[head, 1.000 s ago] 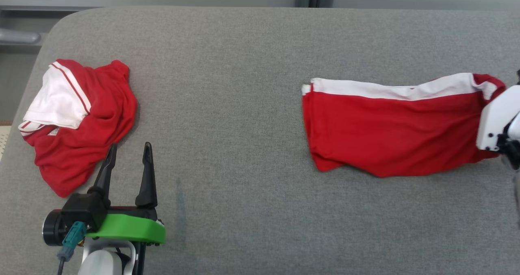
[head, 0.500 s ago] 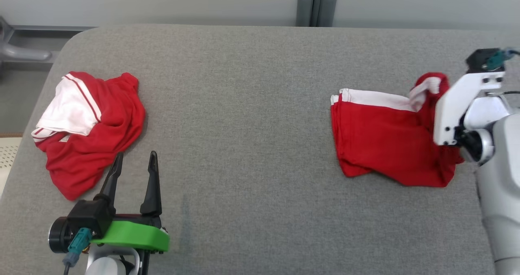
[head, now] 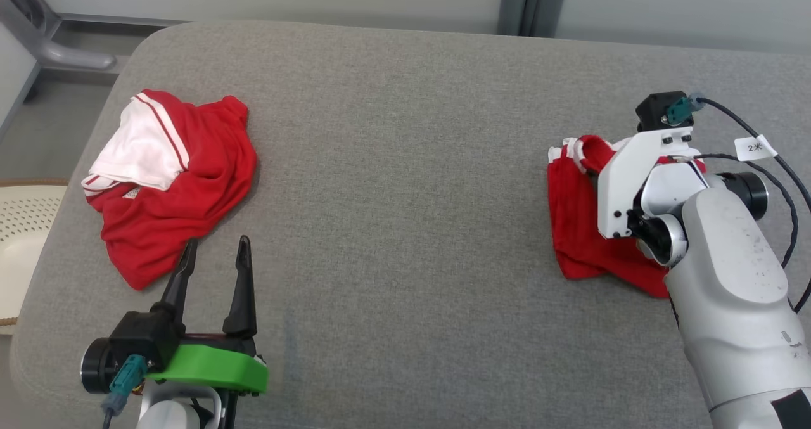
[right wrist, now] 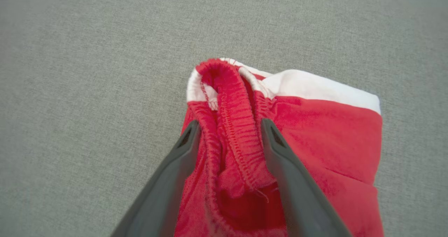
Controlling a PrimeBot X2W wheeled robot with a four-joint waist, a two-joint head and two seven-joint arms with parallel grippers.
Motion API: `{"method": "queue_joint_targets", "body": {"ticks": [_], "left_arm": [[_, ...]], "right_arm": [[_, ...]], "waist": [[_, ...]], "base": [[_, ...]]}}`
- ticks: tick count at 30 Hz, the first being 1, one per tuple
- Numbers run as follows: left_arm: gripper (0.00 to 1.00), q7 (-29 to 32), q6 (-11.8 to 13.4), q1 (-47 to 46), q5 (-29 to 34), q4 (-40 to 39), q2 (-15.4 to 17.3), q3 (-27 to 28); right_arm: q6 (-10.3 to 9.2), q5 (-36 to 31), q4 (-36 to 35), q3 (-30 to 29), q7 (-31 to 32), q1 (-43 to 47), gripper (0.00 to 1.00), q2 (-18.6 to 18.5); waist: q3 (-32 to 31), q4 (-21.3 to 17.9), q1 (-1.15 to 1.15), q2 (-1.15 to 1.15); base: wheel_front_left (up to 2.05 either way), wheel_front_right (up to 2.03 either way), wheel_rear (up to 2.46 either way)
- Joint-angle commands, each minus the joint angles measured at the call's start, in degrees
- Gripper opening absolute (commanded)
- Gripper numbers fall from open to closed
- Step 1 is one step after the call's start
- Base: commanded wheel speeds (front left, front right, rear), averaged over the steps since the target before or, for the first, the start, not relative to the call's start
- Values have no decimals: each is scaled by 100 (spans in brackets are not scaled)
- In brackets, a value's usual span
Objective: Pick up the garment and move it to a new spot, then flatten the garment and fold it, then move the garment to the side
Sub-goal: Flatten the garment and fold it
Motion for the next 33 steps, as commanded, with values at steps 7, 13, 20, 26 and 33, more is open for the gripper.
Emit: {"method": "queue_joint_targets", "body": {"ticks": [7,13,20,26,33], "left_arm": [[100,-1,-18,32,-22,2,8,162],[100,-1,-18,109,-27,-25,9,188],[100,-1,-5,224,-123,50,9,236],[100,-1,34,338,-172,98,9,354],[100,-1,53,443,-126,187,8,341]], "right_arm": [[-8,583,-231,75,-540,-208,100,28],[-8,700,-949,49,-1473,196,100,-232],[-8,162,-1778,-346,-2722,1344,100,-405],[-8,58,-2371,-480,-3590,2442,100,-228],[-8,64,-2555,-253,-3942,3063,100,-219]], "waist": [[-67,-14,0,0],[-266,-185,0,0],[-569,-369,0,0],[-807,-559,0,0],[-950,-758,0,0]], "base": [[0,0,0],[0,0,0],[0,0,0],[0,0,0],[0,0,0]]}}
